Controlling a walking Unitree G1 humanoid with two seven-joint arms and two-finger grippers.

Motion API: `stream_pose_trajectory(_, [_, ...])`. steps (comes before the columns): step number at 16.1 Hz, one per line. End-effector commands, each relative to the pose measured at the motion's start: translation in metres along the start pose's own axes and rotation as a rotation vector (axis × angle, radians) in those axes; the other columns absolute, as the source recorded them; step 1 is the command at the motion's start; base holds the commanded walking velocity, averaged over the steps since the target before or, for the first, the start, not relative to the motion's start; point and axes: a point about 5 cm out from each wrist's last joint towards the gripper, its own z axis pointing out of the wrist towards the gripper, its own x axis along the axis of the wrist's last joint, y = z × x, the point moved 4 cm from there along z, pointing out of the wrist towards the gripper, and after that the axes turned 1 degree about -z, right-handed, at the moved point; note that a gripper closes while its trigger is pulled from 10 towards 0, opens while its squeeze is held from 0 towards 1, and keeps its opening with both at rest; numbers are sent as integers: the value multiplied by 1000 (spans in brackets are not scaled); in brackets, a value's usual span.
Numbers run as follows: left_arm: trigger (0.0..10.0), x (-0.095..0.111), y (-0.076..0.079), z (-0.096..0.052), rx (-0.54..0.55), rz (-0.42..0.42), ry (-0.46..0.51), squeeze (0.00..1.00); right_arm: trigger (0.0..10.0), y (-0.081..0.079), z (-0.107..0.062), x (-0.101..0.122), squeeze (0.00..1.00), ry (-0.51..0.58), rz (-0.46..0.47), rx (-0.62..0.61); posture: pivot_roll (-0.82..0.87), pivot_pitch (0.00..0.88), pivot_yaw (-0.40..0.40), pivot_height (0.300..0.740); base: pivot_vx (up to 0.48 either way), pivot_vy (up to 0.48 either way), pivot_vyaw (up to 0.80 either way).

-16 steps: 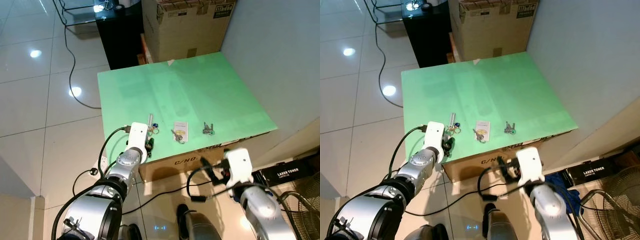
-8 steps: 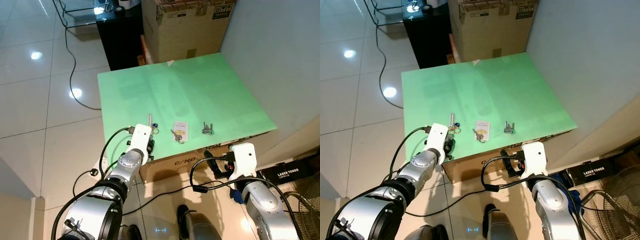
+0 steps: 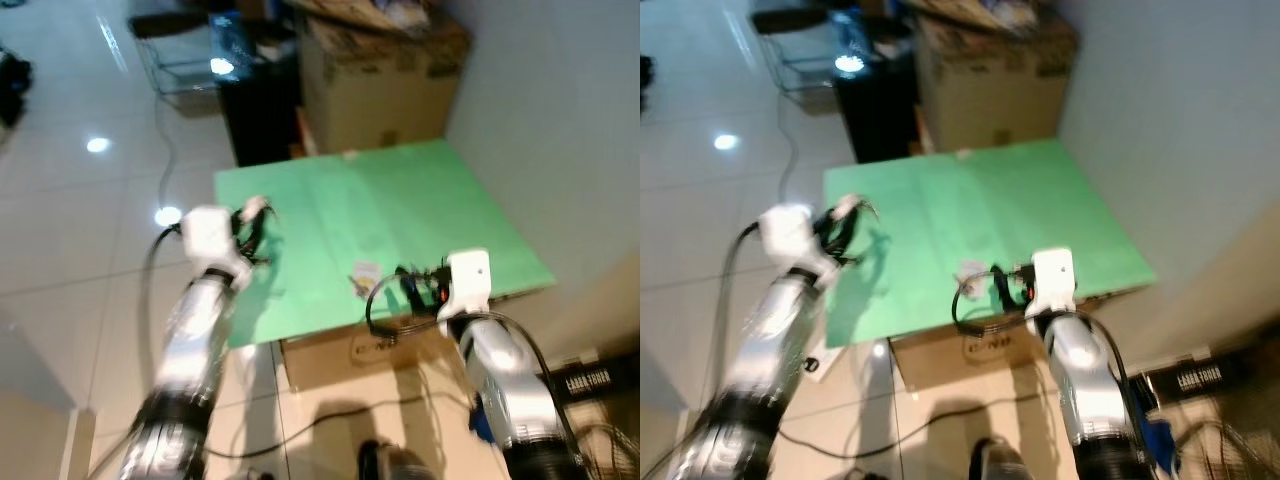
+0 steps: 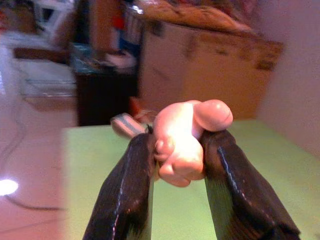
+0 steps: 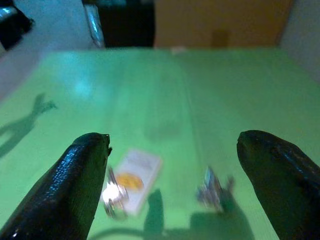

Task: Hang keys on a hook

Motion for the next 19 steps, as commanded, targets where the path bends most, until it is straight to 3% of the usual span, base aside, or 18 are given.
stream_pose_trajectory(1, [0,5,-19,-22,72,93,10,0,10000,4,4,6,0,26,66,-31,-58,0,9,740,0,0,0])
stream_pose_trajectory(2, [0,2,-26,-31,99,144,-2,0,10000,5,4,9,0,35,84,-38,-61,0,5,740,0,0,0])
stream_pose_trajectory(3, [10000,-17,-40,-54,161,92,-74,0,10000,12,3,10,0,48,93,-69,-53,0,-6,740,0,0,0])
stream_pose_trajectory(4, [10000,-21,-42,-60,184,34,-95,0,10000,15,4,9,0,49,83,-80,-52,0,-4,740,0,0,0])
stream_pose_trajectory(5, [10000,-11,-38,-60,180,30,-67,0,10000,18,6,8,0,58,56,-94,-51,0,-6,740,0,0,0])
stream_pose_trajectory(6, [10000,5,-30,-52,161,67,0,0,10000,18,10,14,0,85,29,-102,-52,0,-5,740,0,0,0])
stream_pose_trajectory(8, [10000,11,-25,-47,136,64,16,0,10000,20,12,21,0,112,24,-127,-53,0,2,740,0,0,0])
stream_pose_trajectory(14, [10000,-2,-21,-45,119,47,-68,0,10000,21,10,7,0,80,63,-145,-62,0,16,740,-324,160,0])
stream_pose_trajectory(19, [10000,-2,-12,-40,99,44,-67,0,10000,17,10,3,0,73,68,-118,-70,0,9,740,-465,0,0])
